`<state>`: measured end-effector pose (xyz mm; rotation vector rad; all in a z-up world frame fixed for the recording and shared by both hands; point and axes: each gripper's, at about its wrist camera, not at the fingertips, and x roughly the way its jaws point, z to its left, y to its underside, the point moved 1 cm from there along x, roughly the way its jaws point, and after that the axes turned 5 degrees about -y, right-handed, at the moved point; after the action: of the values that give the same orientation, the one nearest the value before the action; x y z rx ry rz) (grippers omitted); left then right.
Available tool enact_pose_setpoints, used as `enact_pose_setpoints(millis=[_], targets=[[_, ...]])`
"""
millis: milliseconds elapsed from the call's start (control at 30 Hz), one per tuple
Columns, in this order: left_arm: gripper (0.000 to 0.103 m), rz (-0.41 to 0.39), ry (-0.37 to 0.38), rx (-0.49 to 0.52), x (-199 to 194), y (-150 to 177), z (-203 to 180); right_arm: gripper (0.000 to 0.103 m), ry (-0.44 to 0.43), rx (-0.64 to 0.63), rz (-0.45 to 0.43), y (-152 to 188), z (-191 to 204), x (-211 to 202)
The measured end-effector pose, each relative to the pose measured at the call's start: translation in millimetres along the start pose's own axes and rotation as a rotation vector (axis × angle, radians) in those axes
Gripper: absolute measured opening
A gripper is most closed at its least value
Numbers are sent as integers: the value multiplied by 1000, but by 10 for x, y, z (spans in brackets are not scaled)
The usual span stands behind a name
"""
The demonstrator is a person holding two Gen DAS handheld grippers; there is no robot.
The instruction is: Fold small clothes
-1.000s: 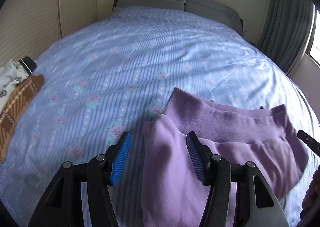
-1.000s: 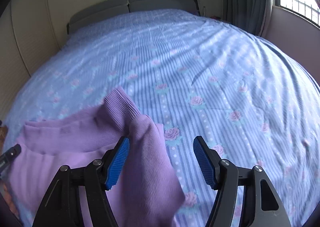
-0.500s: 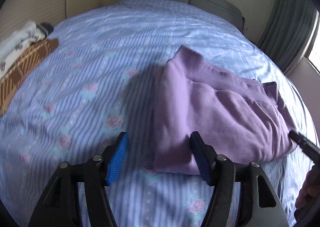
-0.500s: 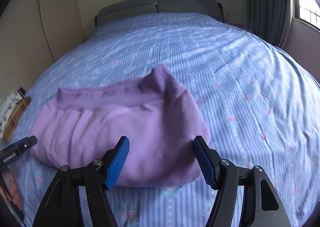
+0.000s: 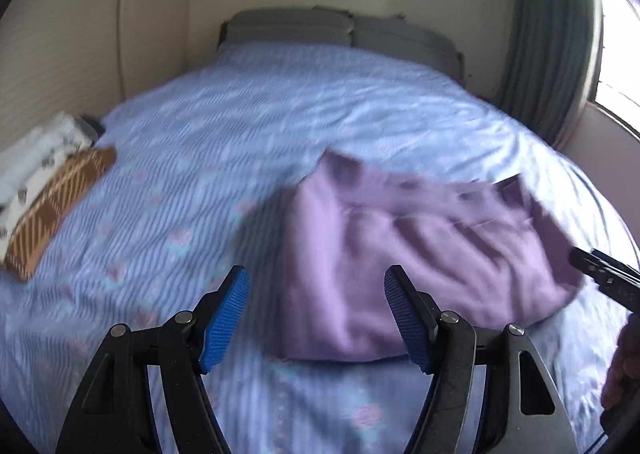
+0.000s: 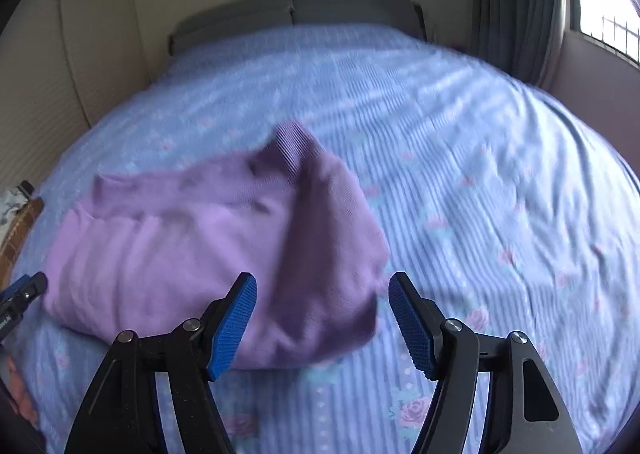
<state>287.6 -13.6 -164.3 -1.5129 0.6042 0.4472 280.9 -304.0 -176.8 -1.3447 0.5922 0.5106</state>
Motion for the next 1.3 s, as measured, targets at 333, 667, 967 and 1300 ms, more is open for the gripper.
enact_pose_setpoints(millis=[333, 667, 967, 1300], targets=[[70, 100, 38, 17, 516, 10, -145, 69, 2, -73, 63, -31, 248, 325], [87, 144, -2, -67, 717, 121, 159, 70, 4, -57, 78, 101, 100, 425], [85, 62, -53, -42, 246, -3, 152, 72, -48, 54, 21, 36, 92, -47], [85, 65, -49, -13, -174, 39, 15, 73, -145, 393, 44, 434, -265, -284]])
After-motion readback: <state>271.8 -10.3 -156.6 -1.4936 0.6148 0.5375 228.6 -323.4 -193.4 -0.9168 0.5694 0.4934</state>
